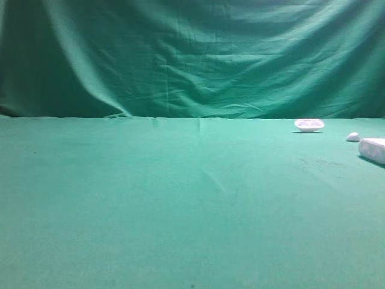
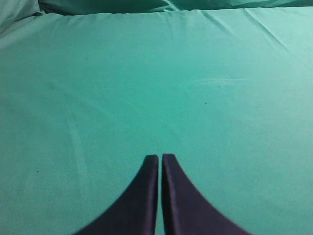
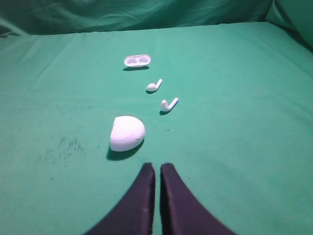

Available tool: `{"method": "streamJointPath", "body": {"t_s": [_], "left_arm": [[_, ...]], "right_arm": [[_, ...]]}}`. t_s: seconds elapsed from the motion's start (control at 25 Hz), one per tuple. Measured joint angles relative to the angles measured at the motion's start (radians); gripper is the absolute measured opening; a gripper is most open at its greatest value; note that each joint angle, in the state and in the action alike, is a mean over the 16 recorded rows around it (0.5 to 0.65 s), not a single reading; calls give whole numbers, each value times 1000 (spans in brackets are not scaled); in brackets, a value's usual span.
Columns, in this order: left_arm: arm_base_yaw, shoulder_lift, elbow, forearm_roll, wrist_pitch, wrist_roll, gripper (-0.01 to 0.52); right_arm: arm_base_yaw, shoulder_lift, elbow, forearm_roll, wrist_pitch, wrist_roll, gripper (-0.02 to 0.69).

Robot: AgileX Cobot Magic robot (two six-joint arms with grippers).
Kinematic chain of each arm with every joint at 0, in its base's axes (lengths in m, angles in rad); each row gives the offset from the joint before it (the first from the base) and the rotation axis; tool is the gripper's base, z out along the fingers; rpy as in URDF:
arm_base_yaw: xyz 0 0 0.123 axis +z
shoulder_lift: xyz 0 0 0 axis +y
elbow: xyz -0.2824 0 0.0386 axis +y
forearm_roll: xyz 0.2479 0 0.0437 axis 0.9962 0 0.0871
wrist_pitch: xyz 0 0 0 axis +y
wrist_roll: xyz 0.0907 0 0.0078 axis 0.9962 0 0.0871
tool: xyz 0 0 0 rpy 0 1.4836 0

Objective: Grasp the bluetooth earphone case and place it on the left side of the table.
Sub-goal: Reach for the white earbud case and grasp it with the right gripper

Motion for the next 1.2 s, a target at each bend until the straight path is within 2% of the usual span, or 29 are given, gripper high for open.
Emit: {"method": "streamJointPath", "body": {"t_s": [0.72, 0.88, 1.2], "left_arm": [[0, 0, 0, 0, 0, 0, 0], [0, 0, 0, 0, 0, 0, 0], [0, 0, 0, 0, 0, 0, 0]], "right_arm": [[0, 0, 0, -14, -27, 0, 0], [0, 0, 1, -17, -135, 11, 0], [0, 1, -15, 15, -443, 33, 0]]}}
